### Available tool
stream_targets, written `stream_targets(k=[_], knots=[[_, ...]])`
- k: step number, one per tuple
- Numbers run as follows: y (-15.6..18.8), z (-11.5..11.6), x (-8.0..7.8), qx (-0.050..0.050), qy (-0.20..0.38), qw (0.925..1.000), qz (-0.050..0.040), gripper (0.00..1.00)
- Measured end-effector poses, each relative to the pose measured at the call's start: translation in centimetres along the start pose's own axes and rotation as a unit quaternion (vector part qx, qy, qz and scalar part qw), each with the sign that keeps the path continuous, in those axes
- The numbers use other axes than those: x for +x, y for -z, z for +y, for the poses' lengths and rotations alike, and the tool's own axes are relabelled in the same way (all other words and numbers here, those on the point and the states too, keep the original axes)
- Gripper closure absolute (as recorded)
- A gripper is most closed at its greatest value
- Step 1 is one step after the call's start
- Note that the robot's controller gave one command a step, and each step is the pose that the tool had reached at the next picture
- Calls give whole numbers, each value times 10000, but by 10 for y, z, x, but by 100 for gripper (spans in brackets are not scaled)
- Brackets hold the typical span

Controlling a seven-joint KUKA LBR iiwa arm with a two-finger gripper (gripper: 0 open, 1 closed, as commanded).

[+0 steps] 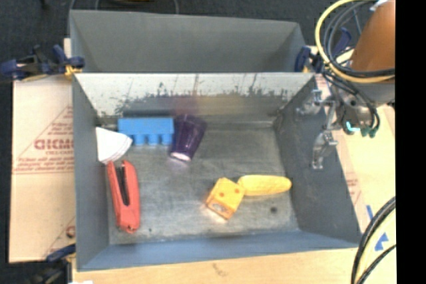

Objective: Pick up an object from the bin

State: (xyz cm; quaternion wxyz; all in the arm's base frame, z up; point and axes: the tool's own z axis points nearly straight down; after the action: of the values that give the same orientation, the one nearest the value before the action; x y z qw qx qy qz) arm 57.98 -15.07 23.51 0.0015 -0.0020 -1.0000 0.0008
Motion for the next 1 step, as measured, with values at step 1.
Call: stream_targets(k=[1], knots=[[4,0,-2,9,18,10000,-38,0]])
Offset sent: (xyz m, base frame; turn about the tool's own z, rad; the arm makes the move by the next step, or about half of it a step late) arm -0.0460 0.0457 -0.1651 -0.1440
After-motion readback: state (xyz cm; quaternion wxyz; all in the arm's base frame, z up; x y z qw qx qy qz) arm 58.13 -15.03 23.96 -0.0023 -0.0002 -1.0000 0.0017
